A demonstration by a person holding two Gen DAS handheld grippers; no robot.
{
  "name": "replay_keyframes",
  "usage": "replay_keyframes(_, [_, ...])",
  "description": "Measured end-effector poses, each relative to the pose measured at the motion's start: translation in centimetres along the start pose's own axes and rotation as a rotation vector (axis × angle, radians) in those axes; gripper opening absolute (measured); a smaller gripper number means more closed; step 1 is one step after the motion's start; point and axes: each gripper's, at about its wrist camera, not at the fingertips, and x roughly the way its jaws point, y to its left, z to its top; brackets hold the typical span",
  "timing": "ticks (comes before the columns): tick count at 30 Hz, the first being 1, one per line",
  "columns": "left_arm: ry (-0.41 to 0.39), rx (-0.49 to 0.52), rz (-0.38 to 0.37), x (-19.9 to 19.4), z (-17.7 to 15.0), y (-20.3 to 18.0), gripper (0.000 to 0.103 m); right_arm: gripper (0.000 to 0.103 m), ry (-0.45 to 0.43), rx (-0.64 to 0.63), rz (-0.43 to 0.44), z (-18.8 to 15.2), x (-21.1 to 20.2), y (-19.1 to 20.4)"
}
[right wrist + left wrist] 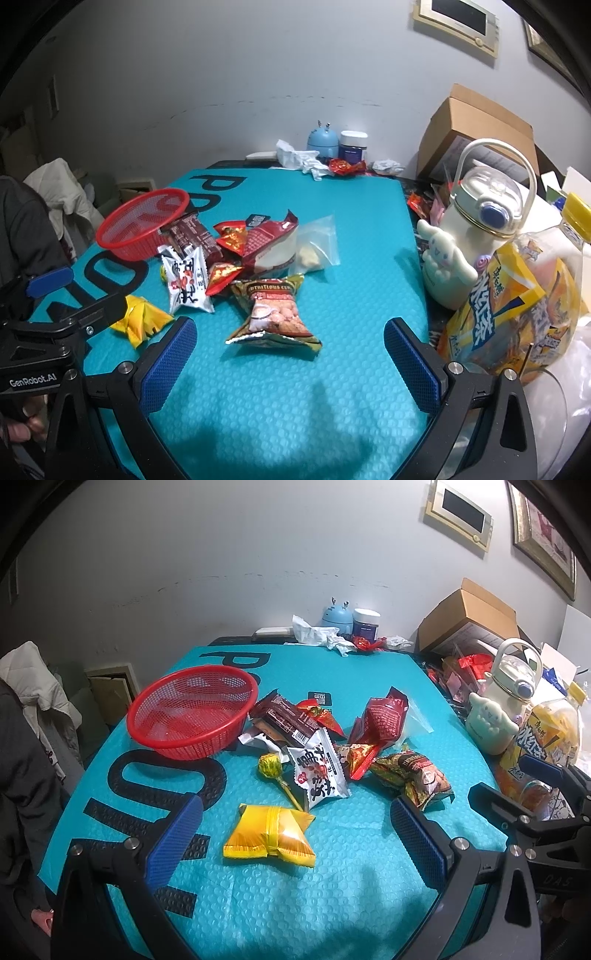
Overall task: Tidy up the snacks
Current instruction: 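Move both tools toward the snacks on the table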
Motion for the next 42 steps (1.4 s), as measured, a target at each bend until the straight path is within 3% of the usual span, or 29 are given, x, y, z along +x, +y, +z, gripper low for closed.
replay_keyframes(27, [-0.050, 0.013, -0.019, -3.8, 0.9, -0.2, 0.103, 0.103, -0.054, 0.007, -0.002, 0.8, -3.8, 0.3])
replay_keyframes(42, [0.021, 0.008, -0.011, -2.8, 1.8, 1.2, 0.103, 0.103, -0.010, -0.016, 0.034, 1.8, -2.6, 1.5])
